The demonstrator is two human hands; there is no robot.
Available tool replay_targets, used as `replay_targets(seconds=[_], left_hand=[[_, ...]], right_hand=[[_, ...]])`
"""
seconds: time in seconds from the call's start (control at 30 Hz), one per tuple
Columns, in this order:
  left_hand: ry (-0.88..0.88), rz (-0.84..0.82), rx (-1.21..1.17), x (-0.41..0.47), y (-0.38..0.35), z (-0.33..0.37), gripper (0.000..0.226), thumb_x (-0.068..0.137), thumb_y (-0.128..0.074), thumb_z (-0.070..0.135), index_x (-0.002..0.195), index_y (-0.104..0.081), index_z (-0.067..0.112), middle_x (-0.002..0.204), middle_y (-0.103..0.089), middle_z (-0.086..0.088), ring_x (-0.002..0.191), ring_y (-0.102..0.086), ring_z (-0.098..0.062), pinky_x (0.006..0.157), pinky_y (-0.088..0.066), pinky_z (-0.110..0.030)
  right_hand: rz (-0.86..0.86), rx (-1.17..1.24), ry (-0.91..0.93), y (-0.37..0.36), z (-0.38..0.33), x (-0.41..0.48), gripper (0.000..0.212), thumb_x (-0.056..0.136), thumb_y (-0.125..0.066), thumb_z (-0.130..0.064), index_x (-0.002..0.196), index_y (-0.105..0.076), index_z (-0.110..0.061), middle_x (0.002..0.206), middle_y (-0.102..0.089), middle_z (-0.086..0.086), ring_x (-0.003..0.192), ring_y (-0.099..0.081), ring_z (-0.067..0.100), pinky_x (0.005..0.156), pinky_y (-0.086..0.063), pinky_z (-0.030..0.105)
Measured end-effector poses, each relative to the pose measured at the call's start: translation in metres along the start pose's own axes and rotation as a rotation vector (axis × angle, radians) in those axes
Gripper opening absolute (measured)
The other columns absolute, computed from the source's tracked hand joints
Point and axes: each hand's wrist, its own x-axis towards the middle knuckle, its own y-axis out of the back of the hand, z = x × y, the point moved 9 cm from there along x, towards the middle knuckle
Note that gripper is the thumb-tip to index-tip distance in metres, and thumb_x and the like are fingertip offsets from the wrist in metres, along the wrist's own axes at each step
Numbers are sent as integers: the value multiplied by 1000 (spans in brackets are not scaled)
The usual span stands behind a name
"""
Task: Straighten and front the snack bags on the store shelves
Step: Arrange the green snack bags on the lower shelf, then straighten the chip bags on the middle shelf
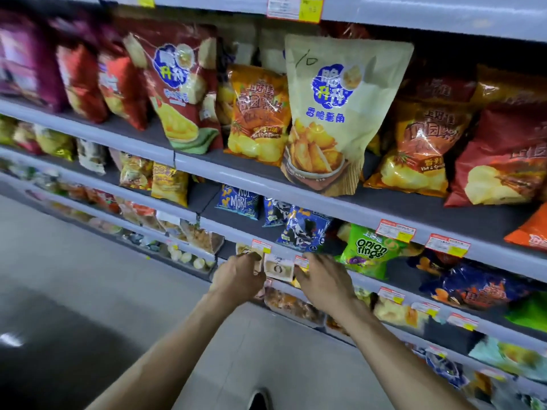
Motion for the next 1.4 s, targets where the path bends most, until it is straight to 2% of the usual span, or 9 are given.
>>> replay_targets(seconds=[0.1,0.23,0.43,0.6,0.77,1.0,1.13,1.27,1.4], left_hand=[[83,58,-4,-22,17,-34,38,95,-61,37,131,-66,26,130,-71,-7,120,-65,-35,93,-56,-40],[166,69,-38,-44,33,-79,40,92,-59,39,131,-66,28,133,-69,-5,123,-64,-34,94,-55,-40],[246,83,-52,-46,54,-147,36,95,-58,39,127,-65,26,130,-70,-4,120,-65,-34,92,-57,-40],[251,86,-90,-31,72,-211,43,97,-57,49,134,-64,29,132,-69,-1,120,-65,-32,93,-57,-40],[220,83,-93,-11,90,-279,40,97,-56,37,136,-62,30,132,-70,-1,120,-66,-32,92,-56,-40],[239,60,-121,22,114,-366,32,94,-56,36,124,-64,26,122,-72,-3,111,-68,-32,86,-59,-42],[251,47,-156,46,124,-396,37,93,-57,36,128,-64,26,124,-72,-2,114,-67,-32,88,-58,-42],[251,63,-169,80,139,-409,39,93,-53,38,130,-65,31,122,-73,0,109,-69,-30,87,-60,-42],[252,61,-142,112,151,-409,40,94,-54,38,131,-63,28,118,-72,-5,105,-68,-33,86,-60,-41]], right_hand=[[-12,-10,106,-8,-39,8,49,104,-44,-51,141,-54,-21,142,-61,5,133,-52,28,107,-43,42],[-47,-51,205,-21,-95,9,45,104,-42,-51,135,-54,-20,136,-63,7,129,-54,31,102,-44,43],[-83,-86,255,-43,-162,19,55,102,-43,-55,144,-51,-20,143,-61,5,133,-52,29,104,-43,43],[-74,-107,234,-60,-220,43,49,102,-47,-53,136,-54,-18,136,-65,8,129,-55,31,100,-46,43],[-76,-95,178,-81,-281,63,49,103,-46,-51,138,-56,-19,139,-64,5,131,-54,29,103,-44,42],[-91,-92,92,-103,-344,95,49,102,-46,-53,140,-52,-22,142,-62,5,132,-55,29,106,-45,43],[-73,-118,81,-102,-370,123,46,102,-43,-50,136,-53,-22,138,-63,6,128,-56,30,101,-47,44],[-72,-140,84,-100,-382,160,44,103,-41,-48,133,-54,-19,134,-65,8,127,-55,31,101,-46,46],[-72,-109,88,-98,-388,198,52,104,-39,-53,140,-53,-18,140,-63,9,131,-53,32,104,-45,46]])
